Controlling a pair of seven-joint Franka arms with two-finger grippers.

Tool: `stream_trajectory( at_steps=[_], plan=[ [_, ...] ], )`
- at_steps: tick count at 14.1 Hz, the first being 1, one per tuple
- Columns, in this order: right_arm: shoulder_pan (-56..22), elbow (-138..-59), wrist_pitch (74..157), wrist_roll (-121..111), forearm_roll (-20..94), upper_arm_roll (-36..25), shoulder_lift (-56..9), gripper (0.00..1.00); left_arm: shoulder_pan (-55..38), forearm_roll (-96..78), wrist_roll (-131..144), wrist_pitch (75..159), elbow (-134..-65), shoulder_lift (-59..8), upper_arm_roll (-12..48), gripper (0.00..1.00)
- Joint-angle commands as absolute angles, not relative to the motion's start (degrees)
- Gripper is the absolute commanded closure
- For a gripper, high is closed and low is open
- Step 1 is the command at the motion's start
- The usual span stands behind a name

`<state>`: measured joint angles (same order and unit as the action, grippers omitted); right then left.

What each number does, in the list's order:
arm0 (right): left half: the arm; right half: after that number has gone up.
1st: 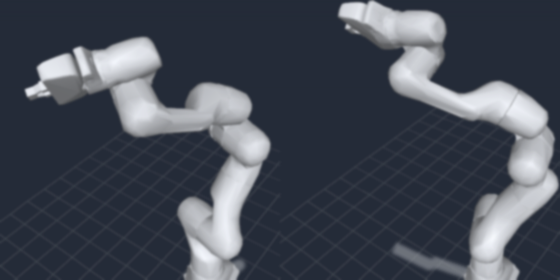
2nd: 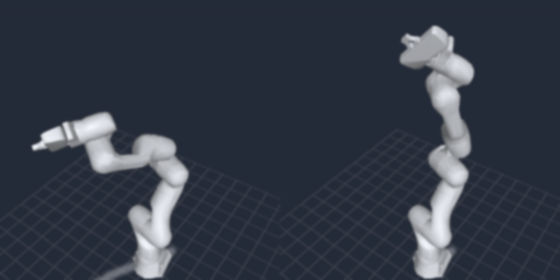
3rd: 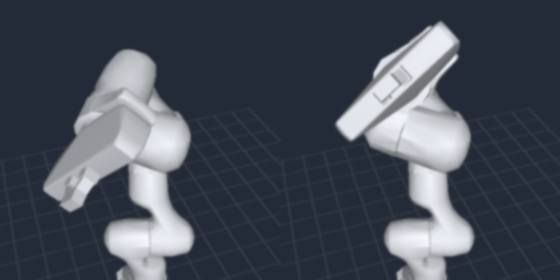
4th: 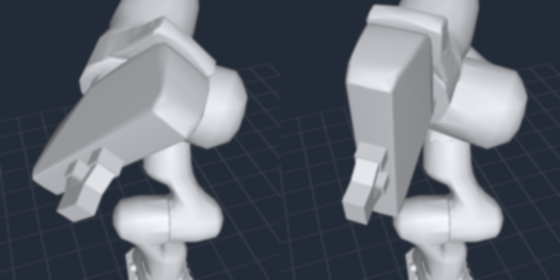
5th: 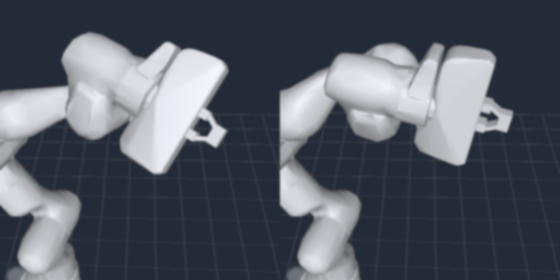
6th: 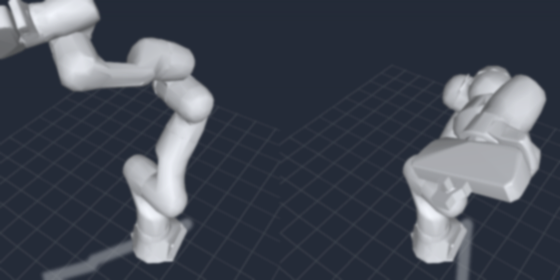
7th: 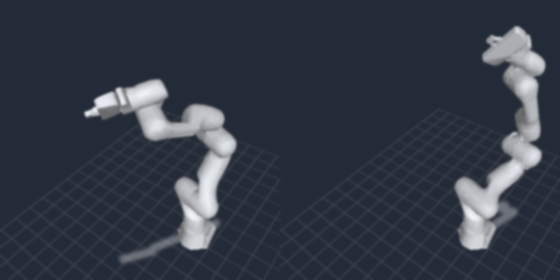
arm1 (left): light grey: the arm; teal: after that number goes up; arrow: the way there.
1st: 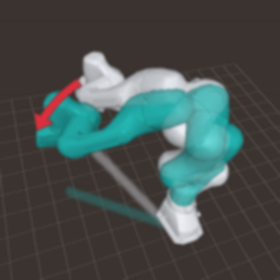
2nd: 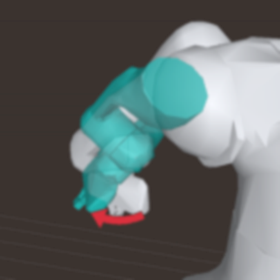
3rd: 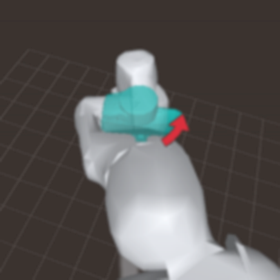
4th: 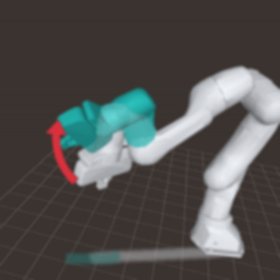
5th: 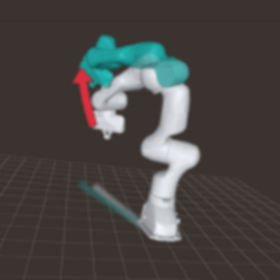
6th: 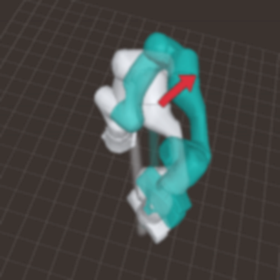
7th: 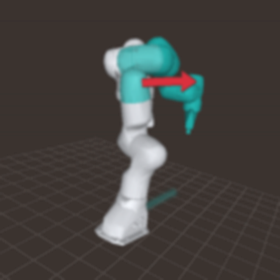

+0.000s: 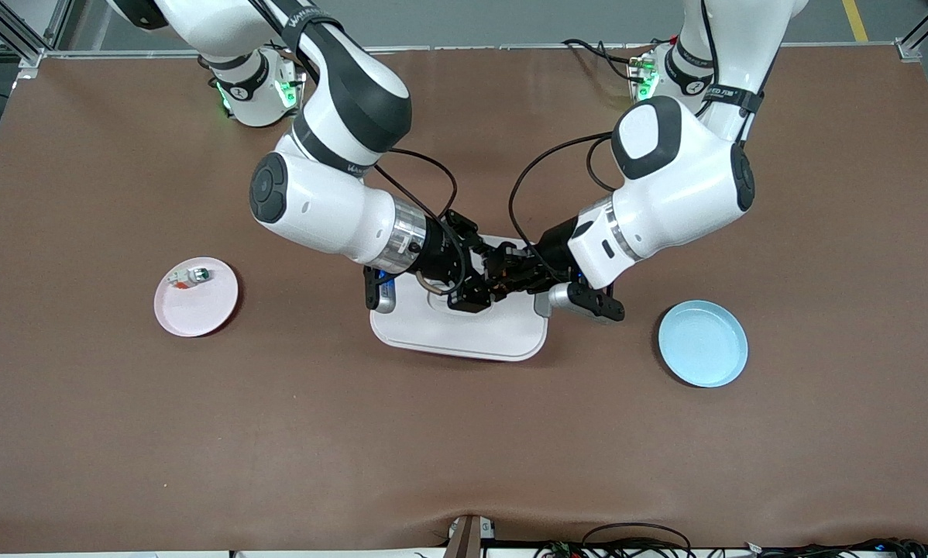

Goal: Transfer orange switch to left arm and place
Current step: 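Close the left gripper on the switch and open the right gripper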

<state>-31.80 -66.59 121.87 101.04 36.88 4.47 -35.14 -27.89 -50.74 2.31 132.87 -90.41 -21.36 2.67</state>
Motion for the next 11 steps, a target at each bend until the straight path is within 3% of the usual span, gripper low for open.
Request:
stream_trajectory(
  at_steps=[1,2,3,4,11],
  plan=[
    [-32.17,-64.78,121.11,102.3,37.62,4.04,-35.86,1.0,-28.12,-50.98,0.79,133.77,-89.82,-21.97,2.37,1.0],
    [-32.17,-64.78,121.11,102.3,37.62,4.04,-35.86,1.0,-28.12,-50.89,0.79,133.77,-89.82,-21.97,2.37,1.0],
    [-32.17,-64.78,121.11,102.3,37.62,4.04,-35.86,0.28,-28.12,-50.89,0.79,133.77,-89.82,-21.89,2.37,1.0],
    [-32.17,-64.78,121.11,101.96,37.36,4.04,-35.86,0.0,-28.12,-50.8,0.79,133.77,-89.82,-21.97,2.37,1.0],
    [-31.03,-64.78,117.61,93.72,36.91,3.52,-35.68,0.0,-27.6,-50.54,0.97,133.42,-90.0,-20.92,2.37,1.0]
  ],
)
